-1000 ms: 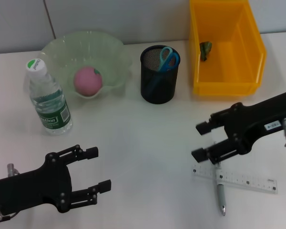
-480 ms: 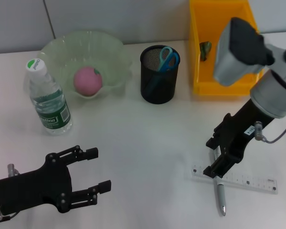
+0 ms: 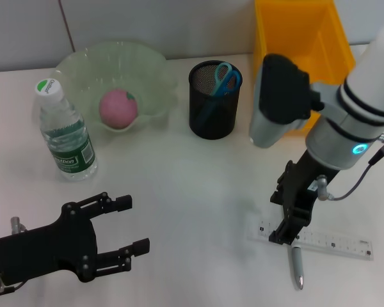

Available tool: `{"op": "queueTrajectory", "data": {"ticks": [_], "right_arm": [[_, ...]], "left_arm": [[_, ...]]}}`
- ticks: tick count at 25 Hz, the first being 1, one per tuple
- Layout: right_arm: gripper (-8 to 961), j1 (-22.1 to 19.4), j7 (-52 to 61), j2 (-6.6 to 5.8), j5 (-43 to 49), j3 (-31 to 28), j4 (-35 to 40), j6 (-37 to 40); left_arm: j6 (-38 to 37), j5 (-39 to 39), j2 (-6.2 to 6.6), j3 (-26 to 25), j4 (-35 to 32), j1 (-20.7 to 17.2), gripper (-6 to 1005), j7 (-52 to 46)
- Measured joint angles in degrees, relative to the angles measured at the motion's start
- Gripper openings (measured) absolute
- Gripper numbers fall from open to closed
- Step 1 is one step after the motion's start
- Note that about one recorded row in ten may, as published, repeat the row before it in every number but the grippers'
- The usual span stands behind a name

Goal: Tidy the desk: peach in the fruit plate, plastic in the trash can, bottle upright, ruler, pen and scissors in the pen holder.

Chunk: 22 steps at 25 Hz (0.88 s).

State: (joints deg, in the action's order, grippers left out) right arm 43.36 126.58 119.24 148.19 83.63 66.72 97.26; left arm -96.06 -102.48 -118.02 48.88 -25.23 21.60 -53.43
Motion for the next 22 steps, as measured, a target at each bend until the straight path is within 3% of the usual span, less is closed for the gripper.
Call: {"op": "queueTrajectory", "data": {"ticks": [9,22], "right_arm": [[764,0.3,1.0,0.22,0.0,5.3,-2.2,-3.3],[751,0.5,1.6,0.2,-0.4,8.2,-3.7,-6.6]], "left_arm": [[0.0,0.0,-0.02,-0.1,0.0,0.2,800,0.0],[0.5,0.0,-0.11,0.3,0.3,0.0,800,0.1]]}}
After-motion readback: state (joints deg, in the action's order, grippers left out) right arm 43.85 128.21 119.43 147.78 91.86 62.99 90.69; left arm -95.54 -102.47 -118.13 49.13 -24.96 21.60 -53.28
